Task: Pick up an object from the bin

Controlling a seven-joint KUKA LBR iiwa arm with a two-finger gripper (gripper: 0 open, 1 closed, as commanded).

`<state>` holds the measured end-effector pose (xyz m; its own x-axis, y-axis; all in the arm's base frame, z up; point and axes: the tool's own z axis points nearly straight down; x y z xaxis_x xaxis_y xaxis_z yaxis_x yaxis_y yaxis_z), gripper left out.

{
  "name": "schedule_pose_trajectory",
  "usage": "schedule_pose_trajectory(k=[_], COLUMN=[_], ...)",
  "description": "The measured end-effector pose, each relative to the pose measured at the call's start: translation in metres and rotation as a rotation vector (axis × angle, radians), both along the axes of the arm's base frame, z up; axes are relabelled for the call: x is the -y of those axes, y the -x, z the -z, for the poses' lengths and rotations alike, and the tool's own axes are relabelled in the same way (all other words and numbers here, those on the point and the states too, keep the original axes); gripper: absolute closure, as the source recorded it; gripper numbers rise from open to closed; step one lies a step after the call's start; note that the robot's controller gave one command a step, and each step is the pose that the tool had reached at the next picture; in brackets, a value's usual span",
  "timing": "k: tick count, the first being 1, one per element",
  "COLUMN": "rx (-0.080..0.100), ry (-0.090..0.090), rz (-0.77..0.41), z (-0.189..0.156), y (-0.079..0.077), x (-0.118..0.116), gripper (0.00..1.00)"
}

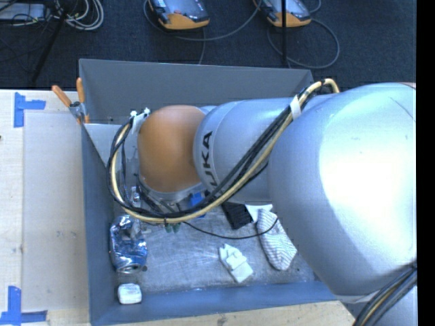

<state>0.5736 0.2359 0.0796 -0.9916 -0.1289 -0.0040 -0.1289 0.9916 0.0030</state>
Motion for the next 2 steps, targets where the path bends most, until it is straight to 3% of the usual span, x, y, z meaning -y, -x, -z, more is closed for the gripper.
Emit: schedule_pose_trajectory(k=[1, 2], rx=[-0.003, -0.004], ry=[0.003, 0.003], rz=[0.004, 0.004], z=[-0.1181, -0.1179], y=[-0.0023, -0.0021], x=[-0.0013, -0.0014], gripper=[1.00, 1.00])
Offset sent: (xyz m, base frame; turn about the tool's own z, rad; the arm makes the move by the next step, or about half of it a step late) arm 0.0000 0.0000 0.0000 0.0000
